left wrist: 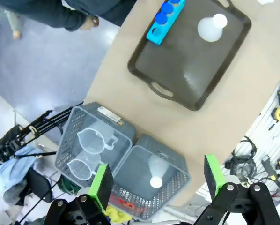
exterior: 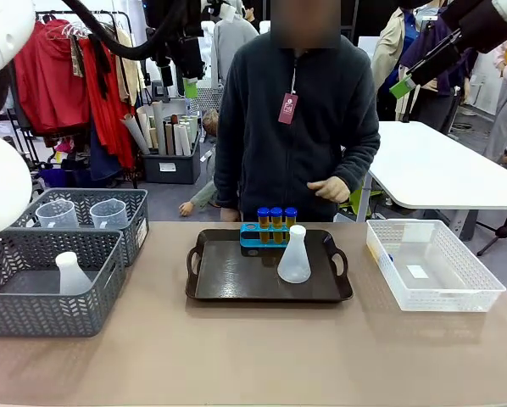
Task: Prepare the laboratory tools.
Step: Pick up one Large Measuring Cup and place it on the Handle tray.
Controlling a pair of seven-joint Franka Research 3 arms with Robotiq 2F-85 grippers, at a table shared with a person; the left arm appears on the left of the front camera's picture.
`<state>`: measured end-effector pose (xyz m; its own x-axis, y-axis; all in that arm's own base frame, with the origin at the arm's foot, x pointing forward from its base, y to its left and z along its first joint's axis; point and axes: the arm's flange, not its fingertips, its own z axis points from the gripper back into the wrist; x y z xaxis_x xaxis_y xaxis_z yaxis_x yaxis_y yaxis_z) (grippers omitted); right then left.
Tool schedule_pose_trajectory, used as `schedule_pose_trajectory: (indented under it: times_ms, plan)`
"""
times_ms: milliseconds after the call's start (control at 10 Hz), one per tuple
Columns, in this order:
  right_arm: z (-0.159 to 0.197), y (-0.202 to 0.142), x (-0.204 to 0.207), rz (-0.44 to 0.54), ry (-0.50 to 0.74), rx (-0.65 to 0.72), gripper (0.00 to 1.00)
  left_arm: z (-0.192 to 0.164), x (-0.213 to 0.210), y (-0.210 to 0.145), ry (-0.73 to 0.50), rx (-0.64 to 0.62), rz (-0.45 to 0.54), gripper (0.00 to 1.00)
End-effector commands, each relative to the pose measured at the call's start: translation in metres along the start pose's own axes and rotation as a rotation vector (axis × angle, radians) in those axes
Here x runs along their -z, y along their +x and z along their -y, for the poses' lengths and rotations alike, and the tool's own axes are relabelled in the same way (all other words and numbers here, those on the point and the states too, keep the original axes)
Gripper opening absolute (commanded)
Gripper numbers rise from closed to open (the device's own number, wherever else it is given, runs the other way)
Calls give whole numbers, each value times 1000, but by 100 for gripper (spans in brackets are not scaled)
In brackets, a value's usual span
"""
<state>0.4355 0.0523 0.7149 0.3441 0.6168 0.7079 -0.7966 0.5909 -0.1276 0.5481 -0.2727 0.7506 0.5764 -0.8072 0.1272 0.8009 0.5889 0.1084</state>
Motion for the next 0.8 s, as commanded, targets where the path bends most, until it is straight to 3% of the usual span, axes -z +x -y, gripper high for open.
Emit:
schedule_pose_trajectory:
  times_ms: [0,200,300,700]
  plan:
    - [-1,0,-1,5,4,-8,100,-1,-1,0,7,25,2,100]
    - [-1,0,-1,5,4,-8,100,1,0,1,-1,8,0,100]
    - [-1,0,-1,5,4,-8,100,12,-10,-23,-53,-8,-112,100]
    - [-1,0,-1,5,4,-8,100,31,-33,-94,-92,-96,-221,100]
